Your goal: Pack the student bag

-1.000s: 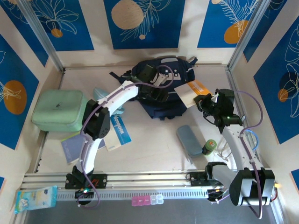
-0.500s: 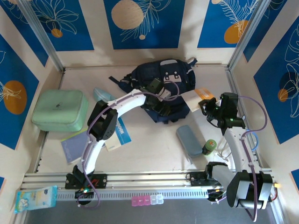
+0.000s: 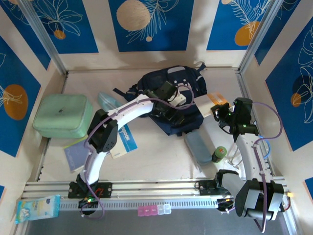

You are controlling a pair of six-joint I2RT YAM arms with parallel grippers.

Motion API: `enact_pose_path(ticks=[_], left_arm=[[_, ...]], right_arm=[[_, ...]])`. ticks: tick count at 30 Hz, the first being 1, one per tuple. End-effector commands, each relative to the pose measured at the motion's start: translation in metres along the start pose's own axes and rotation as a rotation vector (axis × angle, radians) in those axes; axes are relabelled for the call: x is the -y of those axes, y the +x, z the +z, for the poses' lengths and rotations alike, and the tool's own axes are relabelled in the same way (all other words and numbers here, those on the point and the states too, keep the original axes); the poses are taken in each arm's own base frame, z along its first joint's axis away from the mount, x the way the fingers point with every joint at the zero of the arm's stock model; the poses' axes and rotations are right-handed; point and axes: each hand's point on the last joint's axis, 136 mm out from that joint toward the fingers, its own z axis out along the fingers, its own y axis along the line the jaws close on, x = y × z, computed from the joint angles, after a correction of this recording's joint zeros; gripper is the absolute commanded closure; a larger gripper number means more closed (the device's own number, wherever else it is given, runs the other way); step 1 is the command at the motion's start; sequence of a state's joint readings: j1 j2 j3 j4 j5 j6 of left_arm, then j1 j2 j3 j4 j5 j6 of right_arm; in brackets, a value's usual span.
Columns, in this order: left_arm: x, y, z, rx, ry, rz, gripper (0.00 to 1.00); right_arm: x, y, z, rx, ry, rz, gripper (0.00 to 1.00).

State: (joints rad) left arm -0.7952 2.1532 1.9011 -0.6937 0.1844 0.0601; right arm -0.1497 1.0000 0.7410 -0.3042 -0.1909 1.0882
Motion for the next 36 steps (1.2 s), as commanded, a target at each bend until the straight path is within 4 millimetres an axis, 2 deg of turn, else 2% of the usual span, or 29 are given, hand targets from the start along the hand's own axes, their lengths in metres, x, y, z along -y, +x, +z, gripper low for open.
enact_pose_path(ticks=[1,8,13,18,21,23,25,27,29,30,36], left_arm=[[-0.009,0.006,0.013,-0.071,-0.022,0.129,0.12],[-0.008,0.003,0.029,-0.086,0.013,0.225,0.23],[-0.02,0.004,0.045,-0.114,-0.027,0.263,0.3],[-0.04,-0.001,0.059,-0.111,-0.128,0.256,0.43],[-0.045,-0.006,0.058,-0.095,-0.16,0.244,0.55],[-0.04,-0.015,0.048,-0.059,-0.142,0.233,0.68],[-0.026,-0.028,0.033,0.013,-0.091,0.234,0.78],[-0.016,-0.043,0.016,0.099,-0.063,0.238,0.85],[-0.012,-0.054,0.001,0.163,-0.062,0.237,0.92],[-0.012,-0.061,-0.008,0.197,-0.066,0.231,1.0],[-0.022,-0.081,-0.045,0.322,-0.104,0.154,1.0]], right_arm=[[0.005,0.005,-0.005,-0.017,-0.002,-0.008,1.0],[0.008,0.003,-0.009,-0.008,-0.008,0.003,1.0],[0.007,0.003,-0.009,-0.01,-0.015,0.009,1.0],[0.009,0.006,-0.007,-0.021,-0.02,0.026,1.0],[0.01,0.006,-0.007,-0.02,-0.02,0.03,1.0],[0.009,0.006,-0.008,-0.019,-0.018,0.033,1.0],[0.009,0.006,-0.01,-0.014,-0.016,0.04,1.0],[0.007,0.004,-0.013,-0.007,-0.019,0.043,1.0],[0.004,0.002,-0.017,0.004,-0.028,0.045,1.0],[0.001,0.001,-0.019,0.011,-0.037,0.044,1.0],[-0.004,-0.01,-0.044,0.127,-0.038,0.045,1.0]])
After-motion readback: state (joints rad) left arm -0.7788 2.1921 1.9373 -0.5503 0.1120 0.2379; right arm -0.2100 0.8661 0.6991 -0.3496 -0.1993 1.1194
